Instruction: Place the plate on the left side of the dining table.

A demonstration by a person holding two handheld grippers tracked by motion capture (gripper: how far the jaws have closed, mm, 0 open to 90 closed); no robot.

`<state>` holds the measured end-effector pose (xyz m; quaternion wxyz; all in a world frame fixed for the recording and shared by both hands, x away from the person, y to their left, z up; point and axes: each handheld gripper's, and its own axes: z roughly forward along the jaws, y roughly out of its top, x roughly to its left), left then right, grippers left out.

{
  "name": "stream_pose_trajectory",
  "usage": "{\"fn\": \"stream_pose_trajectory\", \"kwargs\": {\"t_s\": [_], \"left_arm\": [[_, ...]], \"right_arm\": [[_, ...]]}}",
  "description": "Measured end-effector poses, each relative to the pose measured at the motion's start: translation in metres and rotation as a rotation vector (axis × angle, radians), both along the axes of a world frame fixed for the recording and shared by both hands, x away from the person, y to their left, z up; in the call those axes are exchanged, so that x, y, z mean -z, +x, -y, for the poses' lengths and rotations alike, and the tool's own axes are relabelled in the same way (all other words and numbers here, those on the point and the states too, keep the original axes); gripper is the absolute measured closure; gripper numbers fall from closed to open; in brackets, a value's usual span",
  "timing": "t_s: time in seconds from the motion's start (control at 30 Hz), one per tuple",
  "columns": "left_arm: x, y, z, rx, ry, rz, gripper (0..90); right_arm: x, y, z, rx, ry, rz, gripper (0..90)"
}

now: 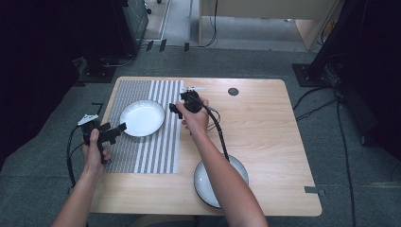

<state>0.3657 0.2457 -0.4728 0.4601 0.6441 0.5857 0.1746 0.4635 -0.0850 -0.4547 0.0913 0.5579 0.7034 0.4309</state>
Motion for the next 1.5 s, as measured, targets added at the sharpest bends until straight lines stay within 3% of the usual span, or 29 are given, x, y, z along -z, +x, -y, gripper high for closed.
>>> {"fn": "stream_pose_trajectory", "kwargs": {"t_s": [0.2, 0.37, 0.47, 0.5, 0.53, 0.77, 0.93, 1.1, 1.13, 1.3, 1.33, 1.5], "left_arm": [[-0.001, -0.029, 0.018, 0.031, 0.043, 0.035, 18.5], [0.001, -0.047, 0.025, 0.044, 0.050, 0.044, 18.4], [0.002, -0.063, 0.028, 0.042, 0.072, 0.055, 18.1], [0.002, -0.063, 0.028, 0.042, 0.072, 0.055, 18.1], [0.003, -0.070, 0.028, 0.035, 0.100, 0.055, 18.0], [0.007, -0.092, 0.018, 0.004, 0.105, 0.062, 18.1], [0.012, -0.111, 0.008, -0.013, 0.152, 0.065, 18.0], [0.021, -0.118, 0.005, -0.010, 0.207, 0.030, 18.0], [0.025, -0.118, 0.008, -0.001, 0.246, 0.013, 17.9], [0.027, -0.120, 0.008, 0.021, 0.278, 0.001, 17.3], [0.031, -0.121, 0.006, 0.019, 0.301, -0.009, 17.3], [0.038, -0.119, 0.003, 0.017, 0.307, -0.036, 17.3]], "right_arm": [[-0.012, -0.025, 0.017, -0.020, 0.047, 0.016, 28.7], [-0.013, -0.035, 0.025, -0.027, 0.039, 0.012, 27.2], [-0.016, -0.045, 0.036, -0.036, 0.047, 0.034, 25.9], [-0.016, -0.045, 0.036, -0.036, 0.047, 0.034, 25.9], [-0.017, -0.049, 0.042, -0.032, 0.042, 0.039, 25.4], [-0.013, -0.062, 0.063, -0.021, 0.029, 0.040, 25.1], [-0.013, -0.075, 0.082, -0.011, 0.008, 0.064, 24.7], [-0.014, -0.086, 0.093, -0.003, -0.006, 0.081, 24.3], [-0.013, -0.091, 0.098, 0.001, -0.017, 0.089, 24.0], [-0.010, -0.101, 0.108, 0.006, -0.036, 0.091, 23.7], [-0.010, -0.105, 0.114, 0.009, -0.028, 0.085, 23.6], [-0.011, -0.113, 0.128, 0.023, 0.006, 0.085, 23.6]]}}
